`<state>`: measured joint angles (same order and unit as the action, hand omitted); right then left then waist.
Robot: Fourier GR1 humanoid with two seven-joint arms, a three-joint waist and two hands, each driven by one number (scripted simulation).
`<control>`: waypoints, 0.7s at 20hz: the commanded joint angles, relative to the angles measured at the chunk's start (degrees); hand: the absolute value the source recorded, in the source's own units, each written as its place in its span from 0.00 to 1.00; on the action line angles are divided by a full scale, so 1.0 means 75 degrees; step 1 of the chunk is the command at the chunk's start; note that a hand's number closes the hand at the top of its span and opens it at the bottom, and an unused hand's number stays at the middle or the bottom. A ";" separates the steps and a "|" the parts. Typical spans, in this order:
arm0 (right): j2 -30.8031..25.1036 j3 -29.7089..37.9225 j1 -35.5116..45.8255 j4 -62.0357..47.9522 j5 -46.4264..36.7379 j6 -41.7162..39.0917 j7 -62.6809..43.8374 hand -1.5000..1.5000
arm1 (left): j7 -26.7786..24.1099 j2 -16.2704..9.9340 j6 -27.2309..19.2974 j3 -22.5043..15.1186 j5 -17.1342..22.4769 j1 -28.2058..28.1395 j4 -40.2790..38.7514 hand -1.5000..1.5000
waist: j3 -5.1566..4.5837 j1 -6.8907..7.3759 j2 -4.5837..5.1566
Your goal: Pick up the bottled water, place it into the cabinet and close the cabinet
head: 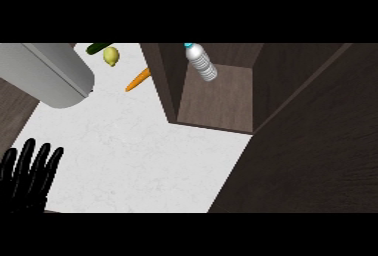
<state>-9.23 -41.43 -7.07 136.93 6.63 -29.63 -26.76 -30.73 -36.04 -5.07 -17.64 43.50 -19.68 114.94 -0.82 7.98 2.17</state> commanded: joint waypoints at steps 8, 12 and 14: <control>0.1175 0.0339 0.0058 -0.1561 0.1835 0.1444 -0.0421 1.00 | -0.0010 -0.0184 0.0258 0.0225 0.0116 -0.0093 -0.0040 0.00 | 0.0022 0.0045 0.0032; 0.1176 0.1130 -0.0140 -0.1285 0.1664 0.1933 0.0020 1.00 | -0.0052 -0.0205 0.0301 0.0395 0.0204 -0.0085 -0.0109 0.00 | 0.0030 -0.0267 0.0015; 0.1179 0.1288 -0.0246 -0.1329 0.1579 0.2197 0.0117 1.00 | -0.0054 -0.0196 0.0257 0.0417 0.0244 -0.0260 -0.0086 0.00 | 0.0030 -0.0232 -0.0019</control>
<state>-7.39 -37.22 -11.16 132.49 21.60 -24.65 -27.02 -31.01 -37.38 -3.10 -15.42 44.66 -20.67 114.40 -0.81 7.16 2.00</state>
